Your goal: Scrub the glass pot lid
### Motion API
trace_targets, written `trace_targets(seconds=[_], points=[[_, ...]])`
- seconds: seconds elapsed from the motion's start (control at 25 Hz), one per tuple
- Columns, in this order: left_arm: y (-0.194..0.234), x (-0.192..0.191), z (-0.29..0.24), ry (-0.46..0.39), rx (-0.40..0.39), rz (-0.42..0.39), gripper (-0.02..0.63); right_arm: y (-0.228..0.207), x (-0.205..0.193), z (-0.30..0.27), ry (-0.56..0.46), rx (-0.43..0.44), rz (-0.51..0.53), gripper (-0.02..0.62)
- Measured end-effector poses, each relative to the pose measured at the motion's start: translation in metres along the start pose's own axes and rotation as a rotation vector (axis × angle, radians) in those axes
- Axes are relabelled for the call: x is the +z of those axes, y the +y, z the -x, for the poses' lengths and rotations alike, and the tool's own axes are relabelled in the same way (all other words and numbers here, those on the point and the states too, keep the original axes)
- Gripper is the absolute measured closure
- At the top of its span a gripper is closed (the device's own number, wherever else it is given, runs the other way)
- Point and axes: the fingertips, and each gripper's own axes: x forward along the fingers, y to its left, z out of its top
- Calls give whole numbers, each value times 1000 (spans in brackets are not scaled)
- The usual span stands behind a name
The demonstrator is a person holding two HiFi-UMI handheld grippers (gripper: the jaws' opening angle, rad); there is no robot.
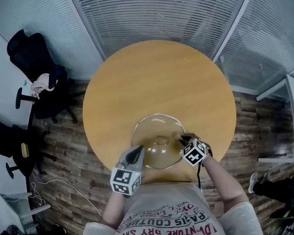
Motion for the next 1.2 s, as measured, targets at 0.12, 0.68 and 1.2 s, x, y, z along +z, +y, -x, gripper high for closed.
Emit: trace_targets(seconds=[0.12,0.68,1.2], points=[[-3,0,-4,-5,57,14,598,-20,16,-12,-29,20,81,531],[-7,-35,27,2,318,118,599,-42,72,-63,-114,72,484,531],[-8,-36,45,-13,310,89,598,-32,58,-61,-120,49,526,531]])
